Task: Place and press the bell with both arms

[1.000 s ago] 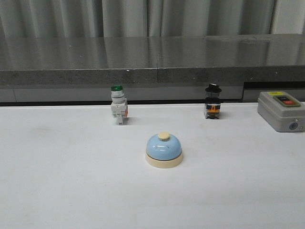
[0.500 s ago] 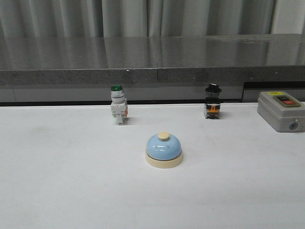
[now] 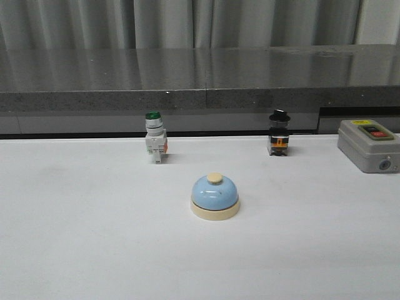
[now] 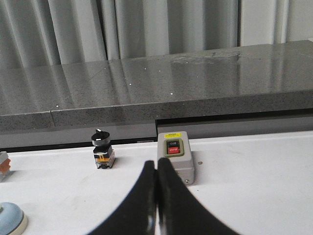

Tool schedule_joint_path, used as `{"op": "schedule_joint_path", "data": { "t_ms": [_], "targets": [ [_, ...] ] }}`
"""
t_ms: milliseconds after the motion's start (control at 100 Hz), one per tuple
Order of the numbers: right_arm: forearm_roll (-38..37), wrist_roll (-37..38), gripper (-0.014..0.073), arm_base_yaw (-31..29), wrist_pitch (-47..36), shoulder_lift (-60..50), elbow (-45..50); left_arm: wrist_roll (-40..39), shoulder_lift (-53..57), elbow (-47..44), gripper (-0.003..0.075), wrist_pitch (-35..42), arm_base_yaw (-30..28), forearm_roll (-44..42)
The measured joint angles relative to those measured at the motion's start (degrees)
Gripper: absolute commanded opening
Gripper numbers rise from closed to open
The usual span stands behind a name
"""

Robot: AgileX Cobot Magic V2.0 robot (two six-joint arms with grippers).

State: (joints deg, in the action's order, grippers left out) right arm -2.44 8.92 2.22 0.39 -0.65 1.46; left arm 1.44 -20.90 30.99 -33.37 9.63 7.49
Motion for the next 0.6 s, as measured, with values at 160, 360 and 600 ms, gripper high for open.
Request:
{"op": "schedule_joint_path", "data": {
  "t_ms": [160, 360, 600],
  "targets": [
    [0.00, 0.00, -0.0060, 0.00, 0.00, 0.00, 0.00, 0.00, 0.00, 0.00, -0.0020, 0.00, 0.00, 0.00],
    [0.00, 0.00, -0.0060, 0.00, 0.00, 0.00, 0.00, 0.00, 0.00, 0.00, -0.0020, 0.00, 0.00, 0.00],
    [0.00, 0.00, -0.0060, 0.00, 0.00, 0.00, 0.00, 0.00, 0.00, -0.37, -0.0020, 0.63, 0.00, -0.11]
  ]
}}
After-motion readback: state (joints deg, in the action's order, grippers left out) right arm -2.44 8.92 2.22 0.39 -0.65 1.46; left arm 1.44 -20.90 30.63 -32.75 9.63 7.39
